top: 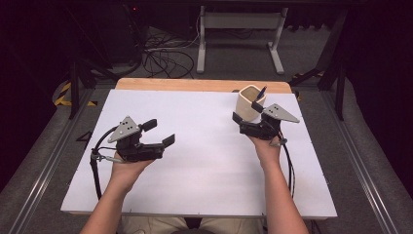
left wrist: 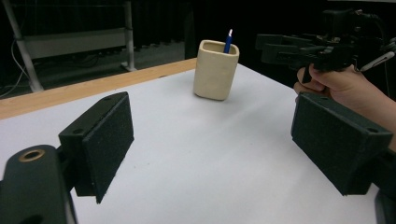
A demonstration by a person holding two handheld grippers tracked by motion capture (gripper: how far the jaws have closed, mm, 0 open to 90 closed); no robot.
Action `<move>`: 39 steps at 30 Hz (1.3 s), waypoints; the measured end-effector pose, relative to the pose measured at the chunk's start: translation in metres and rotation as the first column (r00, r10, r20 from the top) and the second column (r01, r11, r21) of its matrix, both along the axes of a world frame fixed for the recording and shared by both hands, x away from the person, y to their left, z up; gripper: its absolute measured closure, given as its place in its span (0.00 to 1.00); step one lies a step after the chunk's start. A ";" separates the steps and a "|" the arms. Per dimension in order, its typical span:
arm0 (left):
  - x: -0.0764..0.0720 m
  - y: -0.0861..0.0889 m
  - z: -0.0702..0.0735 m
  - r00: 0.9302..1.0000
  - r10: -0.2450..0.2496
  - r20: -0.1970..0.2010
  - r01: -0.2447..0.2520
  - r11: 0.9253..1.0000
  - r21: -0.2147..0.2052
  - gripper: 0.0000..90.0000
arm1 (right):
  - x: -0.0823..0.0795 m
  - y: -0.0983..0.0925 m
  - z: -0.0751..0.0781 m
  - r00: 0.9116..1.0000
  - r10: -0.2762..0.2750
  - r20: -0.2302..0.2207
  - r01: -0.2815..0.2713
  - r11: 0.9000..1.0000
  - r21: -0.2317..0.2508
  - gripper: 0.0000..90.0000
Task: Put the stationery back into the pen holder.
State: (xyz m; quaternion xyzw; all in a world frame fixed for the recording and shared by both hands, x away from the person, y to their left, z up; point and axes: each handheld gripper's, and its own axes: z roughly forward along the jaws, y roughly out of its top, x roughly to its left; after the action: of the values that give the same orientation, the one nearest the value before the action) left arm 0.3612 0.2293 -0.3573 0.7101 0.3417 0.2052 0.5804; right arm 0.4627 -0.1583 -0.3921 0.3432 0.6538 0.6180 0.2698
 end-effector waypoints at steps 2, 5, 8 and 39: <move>-0.001 0.000 0.000 1.000 -0.001 -0.003 0.001 1.000 -0.007 0.16 | -0.003 0.001 0.001 1.000 0.016 -0.006 -0.016 1.000 0.006 0.10; -0.001 0.000 0.001 1.000 -0.001 -0.002 0.001 1.000 -0.007 0.16 | -0.007 0.001 0.003 0.999 0.032 -0.016 -0.032 0.999 0.002 0.09; -0.001 0.000 0.002 1.000 -0.001 0.005 0.001 1.000 0.004 0.16 | -0.010 0.000 0.004 0.999 0.041 -0.020 -0.041 0.999 0.004 0.08; -0.002 0.001 0.003 1.000 0.001 0.009 -0.001 1.000 0.009 0.16 | -0.054 -0.019 0.018 0.997 0.082 0.014 -0.082 0.997 0.016 0.08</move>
State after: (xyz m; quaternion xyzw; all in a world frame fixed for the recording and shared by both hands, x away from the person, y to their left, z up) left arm 0.3590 0.2303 -0.3544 0.7117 0.3385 0.2104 0.5785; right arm 0.4083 -0.1771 -0.3737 0.3142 0.6603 0.6362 0.2459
